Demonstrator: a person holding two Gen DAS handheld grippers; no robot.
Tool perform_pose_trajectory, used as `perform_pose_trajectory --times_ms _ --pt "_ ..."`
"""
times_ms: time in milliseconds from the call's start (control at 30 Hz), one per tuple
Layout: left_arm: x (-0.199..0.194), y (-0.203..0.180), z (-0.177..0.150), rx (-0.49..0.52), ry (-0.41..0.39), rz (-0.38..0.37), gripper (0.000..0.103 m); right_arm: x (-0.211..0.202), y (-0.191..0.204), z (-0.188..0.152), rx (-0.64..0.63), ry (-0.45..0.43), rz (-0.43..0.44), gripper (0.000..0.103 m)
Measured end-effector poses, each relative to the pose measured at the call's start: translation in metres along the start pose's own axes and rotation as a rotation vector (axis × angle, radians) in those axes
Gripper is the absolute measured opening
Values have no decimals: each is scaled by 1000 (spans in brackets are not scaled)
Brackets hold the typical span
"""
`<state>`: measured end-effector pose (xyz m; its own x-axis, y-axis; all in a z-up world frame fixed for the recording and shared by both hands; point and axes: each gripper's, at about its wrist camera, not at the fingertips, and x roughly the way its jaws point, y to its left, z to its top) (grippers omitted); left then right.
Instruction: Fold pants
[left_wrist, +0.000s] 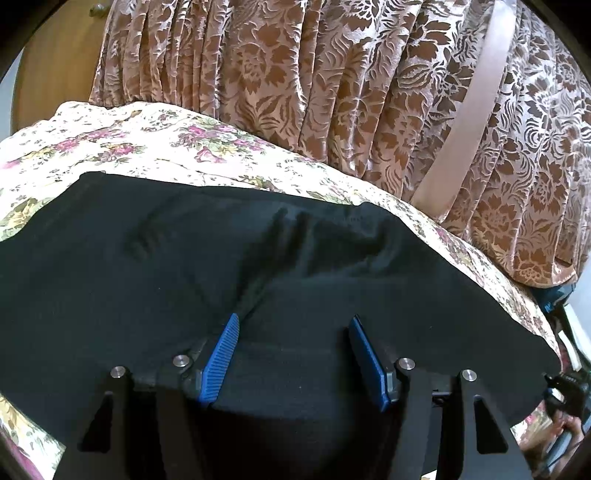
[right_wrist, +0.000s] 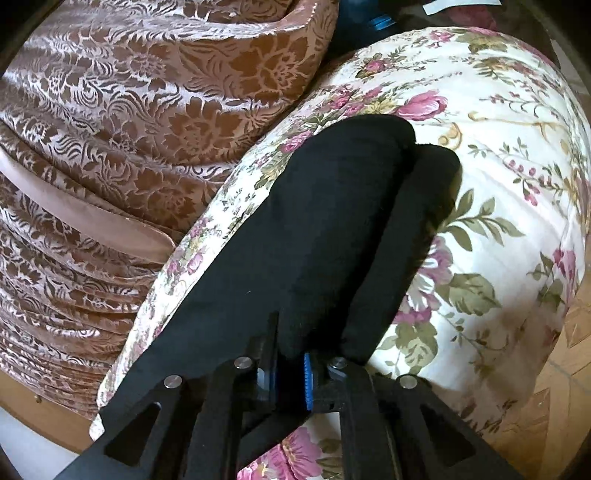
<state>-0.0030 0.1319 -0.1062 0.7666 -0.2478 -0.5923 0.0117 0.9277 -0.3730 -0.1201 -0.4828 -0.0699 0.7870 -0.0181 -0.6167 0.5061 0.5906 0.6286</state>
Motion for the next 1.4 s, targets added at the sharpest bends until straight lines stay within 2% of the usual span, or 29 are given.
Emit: perform_pose_trajectory --times_ms 100,167,233,367,433,467,567,733,800,900,1033,1133,1267,1333,1400 --pt "-4 -2 0 -5 -7 -10 68 0 0 2 16 14 1 10" --pt "-5 -7 1 15 -2 -25 76 0 0 3 25 24 1 11" --pt "-6 -14 0 38 4 -19 76 1 4 6 14 30 -2 19" --pt "-4 -31 -6 125 19 -19 81 3 24 5 -124 33 -79 20" --pt "-2 -34 -10 160 24 1 81 1 29 1 -175 8 -107 9" --pt "-2 -35 -10 171 26 9 81 -1 31 0 -193 5 -111 8" --pt "-3 -33 -9 150 30 2 81 -13 35 2 -178 -26 -121 7" --pt "-14 -26 -1 55 9 -25 79 -30 41 3 -155 -79 -129 7" --pt "-11 -27 2 53 26 -14 79 -29 39 -2 -155 -72 -155 7" --pt "-5 -26 -3 70 51 13 79 -12 27 -10 -144 -12 -196 7" --pt "-1 -35 -9 160 54 60 80 -14 23 -8 -136 -16 -158 16" --pt "1 -36 -11 173 53 63 83 -23 18 -6 -74 -34 -117 26" --pt "1 -34 -10 161 53 56 83 -42 6 -6 13 -93 -125 28" --pt "1 -35 -9 159 57 59 83 -52 5 -6 22 -136 -173 45" --pt "1 -35 -7 158 59 64 83 -57 3 -2 36 -174 -201 56"
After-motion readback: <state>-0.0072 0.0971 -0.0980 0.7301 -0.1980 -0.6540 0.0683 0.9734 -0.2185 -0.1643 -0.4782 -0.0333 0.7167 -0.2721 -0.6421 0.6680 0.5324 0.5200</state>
